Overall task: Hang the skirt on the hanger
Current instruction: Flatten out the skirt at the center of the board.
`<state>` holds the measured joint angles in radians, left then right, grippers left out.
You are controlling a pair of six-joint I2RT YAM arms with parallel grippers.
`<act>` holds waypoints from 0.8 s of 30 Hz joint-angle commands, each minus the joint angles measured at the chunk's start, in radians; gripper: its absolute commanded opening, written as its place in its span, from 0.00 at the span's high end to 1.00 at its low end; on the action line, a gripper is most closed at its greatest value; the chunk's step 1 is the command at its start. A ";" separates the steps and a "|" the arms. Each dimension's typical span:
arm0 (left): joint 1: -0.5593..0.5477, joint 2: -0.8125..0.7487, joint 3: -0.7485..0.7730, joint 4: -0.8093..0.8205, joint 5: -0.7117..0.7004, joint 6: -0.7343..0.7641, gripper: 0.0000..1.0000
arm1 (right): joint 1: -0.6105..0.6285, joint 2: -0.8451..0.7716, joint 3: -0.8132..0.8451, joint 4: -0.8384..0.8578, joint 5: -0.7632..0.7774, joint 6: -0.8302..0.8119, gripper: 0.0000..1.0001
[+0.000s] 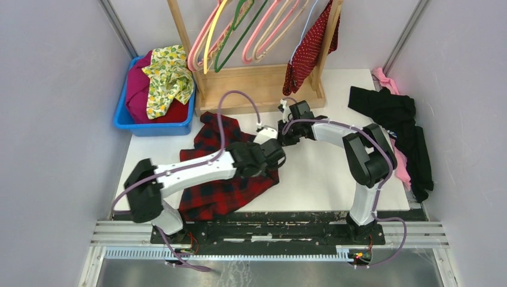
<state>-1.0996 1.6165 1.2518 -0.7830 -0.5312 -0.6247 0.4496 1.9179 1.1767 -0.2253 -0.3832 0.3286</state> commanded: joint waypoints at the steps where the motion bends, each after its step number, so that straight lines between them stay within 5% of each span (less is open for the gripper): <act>1: 0.004 -0.160 -0.038 -0.091 -0.098 -0.104 0.97 | 0.001 -0.182 -0.050 0.038 0.088 0.026 0.88; 5: 0.004 -0.244 -0.067 -0.094 -0.118 -0.121 0.97 | 0.000 -0.351 -0.127 -0.011 0.201 0.029 0.98; 10: 0.004 -0.270 -0.072 -0.082 -0.103 -0.110 0.97 | -0.003 -0.553 -0.207 -0.098 0.298 0.024 0.99; 16: 0.001 -0.388 -0.204 -0.030 -0.091 -0.179 0.97 | -0.001 -0.490 -0.191 -0.130 0.105 -0.034 0.60; 24: 0.002 -0.575 -0.388 0.106 -0.067 -0.275 0.97 | 0.004 -0.269 -0.140 0.087 -0.028 -0.019 0.49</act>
<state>-1.0988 1.0946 0.9009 -0.7769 -0.5930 -0.8059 0.4496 1.5749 0.9802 -0.2848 -0.3199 0.3077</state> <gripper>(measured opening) 0.079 0.500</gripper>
